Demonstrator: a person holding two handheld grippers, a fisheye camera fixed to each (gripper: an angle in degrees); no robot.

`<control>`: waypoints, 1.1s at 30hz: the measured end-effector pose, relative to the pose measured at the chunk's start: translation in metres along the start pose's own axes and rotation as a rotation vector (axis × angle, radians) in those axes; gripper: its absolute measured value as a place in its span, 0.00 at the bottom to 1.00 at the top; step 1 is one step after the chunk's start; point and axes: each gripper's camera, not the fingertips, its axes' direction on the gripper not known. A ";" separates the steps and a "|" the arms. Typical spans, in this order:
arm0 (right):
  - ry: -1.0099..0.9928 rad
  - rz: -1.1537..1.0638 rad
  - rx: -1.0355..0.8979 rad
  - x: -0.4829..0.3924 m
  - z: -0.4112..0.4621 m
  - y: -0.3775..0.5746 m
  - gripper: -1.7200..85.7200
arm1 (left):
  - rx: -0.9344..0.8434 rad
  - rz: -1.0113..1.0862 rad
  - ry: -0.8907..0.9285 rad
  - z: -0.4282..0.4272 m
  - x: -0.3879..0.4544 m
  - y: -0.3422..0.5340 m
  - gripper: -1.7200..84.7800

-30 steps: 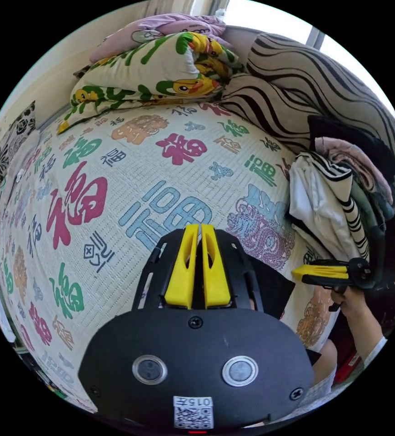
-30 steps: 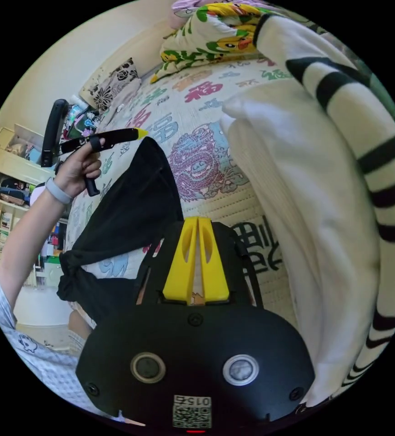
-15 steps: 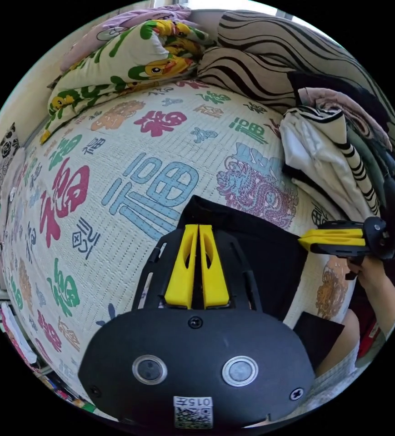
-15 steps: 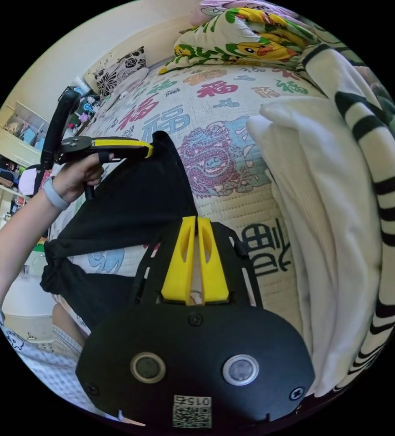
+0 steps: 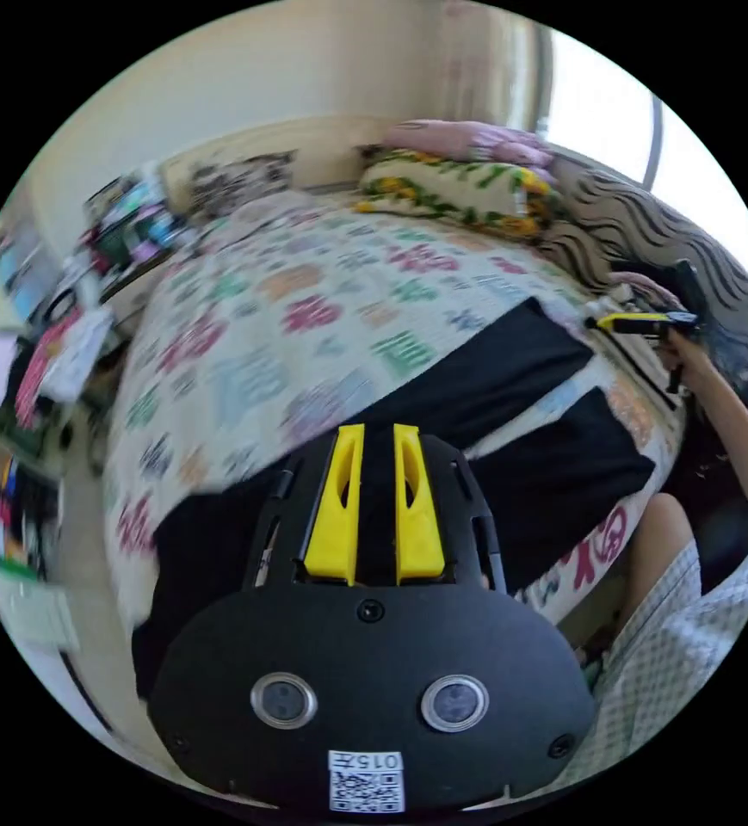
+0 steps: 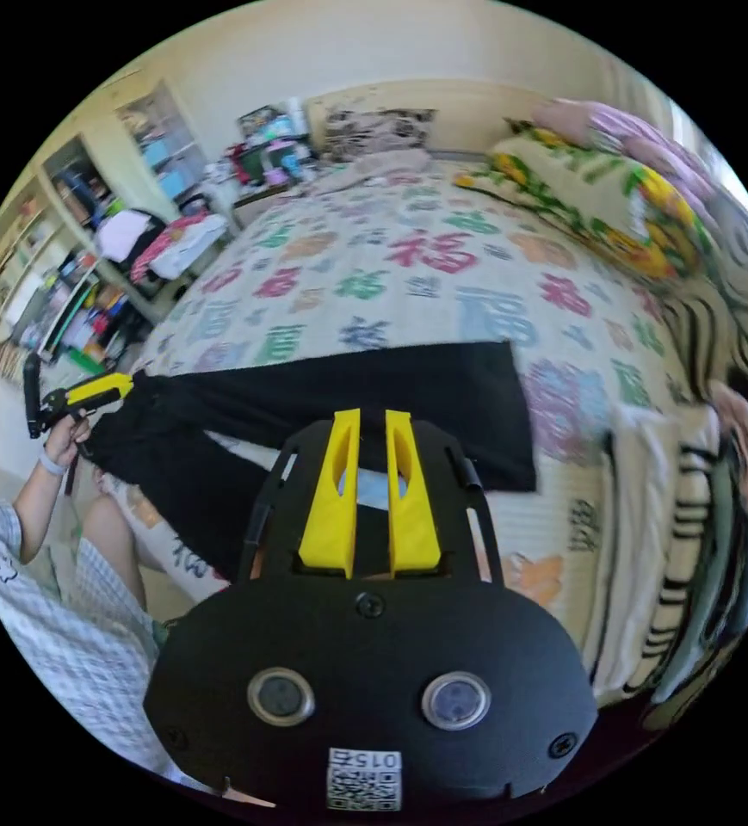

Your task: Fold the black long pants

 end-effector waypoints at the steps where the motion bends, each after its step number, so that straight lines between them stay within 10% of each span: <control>1: -0.087 -0.075 -0.009 -0.050 0.015 -0.021 0.09 | -0.027 -0.094 -0.060 -0.020 -0.043 0.047 0.09; 6: -0.404 -0.306 -0.202 -0.265 0.107 -0.085 0.09 | -0.039 -0.434 -0.214 -0.074 -0.171 0.200 0.10; 14: -0.305 -0.569 -0.461 -0.557 0.235 -0.114 0.13 | 0.031 -0.725 -0.151 -0.084 -0.282 0.333 0.11; 20: -0.111 -0.654 -0.620 -0.645 0.291 -0.120 0.11 | 0.082 -0.787 -0.019 -0.068 -0.339 0.385 0.11; 33: -0.001 -0.765 -0.346 -0.784 0.249 -0.250 0.02 | 0.319 -0.768 0.094 -0.099 -0.403 0.472 0.02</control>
